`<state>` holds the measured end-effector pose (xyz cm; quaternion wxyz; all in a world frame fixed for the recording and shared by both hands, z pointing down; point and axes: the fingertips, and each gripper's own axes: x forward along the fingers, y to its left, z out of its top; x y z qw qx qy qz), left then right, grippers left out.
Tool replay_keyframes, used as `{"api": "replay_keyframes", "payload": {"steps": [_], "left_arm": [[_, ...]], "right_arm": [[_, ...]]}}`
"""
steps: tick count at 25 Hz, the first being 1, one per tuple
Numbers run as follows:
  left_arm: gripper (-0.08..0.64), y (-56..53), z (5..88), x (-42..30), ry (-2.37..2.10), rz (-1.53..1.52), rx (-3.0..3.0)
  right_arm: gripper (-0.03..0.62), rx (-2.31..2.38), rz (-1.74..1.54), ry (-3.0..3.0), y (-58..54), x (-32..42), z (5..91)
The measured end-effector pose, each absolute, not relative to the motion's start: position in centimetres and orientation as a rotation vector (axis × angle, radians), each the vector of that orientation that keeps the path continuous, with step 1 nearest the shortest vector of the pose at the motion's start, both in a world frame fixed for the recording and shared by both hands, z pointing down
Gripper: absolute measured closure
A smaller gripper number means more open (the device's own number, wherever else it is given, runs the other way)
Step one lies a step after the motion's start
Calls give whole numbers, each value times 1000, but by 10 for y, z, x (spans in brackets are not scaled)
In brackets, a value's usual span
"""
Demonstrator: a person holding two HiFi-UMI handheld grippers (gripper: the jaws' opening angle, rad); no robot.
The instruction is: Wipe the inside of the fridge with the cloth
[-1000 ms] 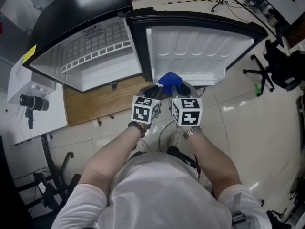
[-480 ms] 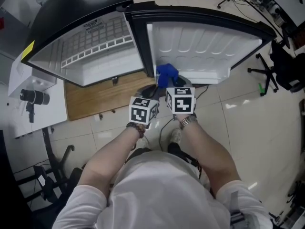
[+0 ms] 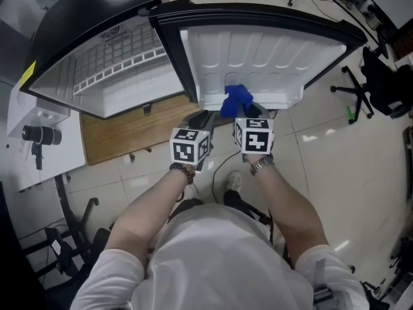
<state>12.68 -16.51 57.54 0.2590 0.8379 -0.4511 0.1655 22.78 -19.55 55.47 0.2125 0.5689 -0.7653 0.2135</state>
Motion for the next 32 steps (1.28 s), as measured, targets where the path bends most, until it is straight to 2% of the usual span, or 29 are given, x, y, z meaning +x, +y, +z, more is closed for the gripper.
{"api": "replay_keyframes", "payload": {"steps": [15,32], "left_arm": [[414,-178,578,141,-1215,221,2123],[405,-194,574,133,-1249,-103,1926]], "right_arm": [[552,1701,554,-2022,-193,320,556],[552,1773,519,-1940,-189,387,555]]}}
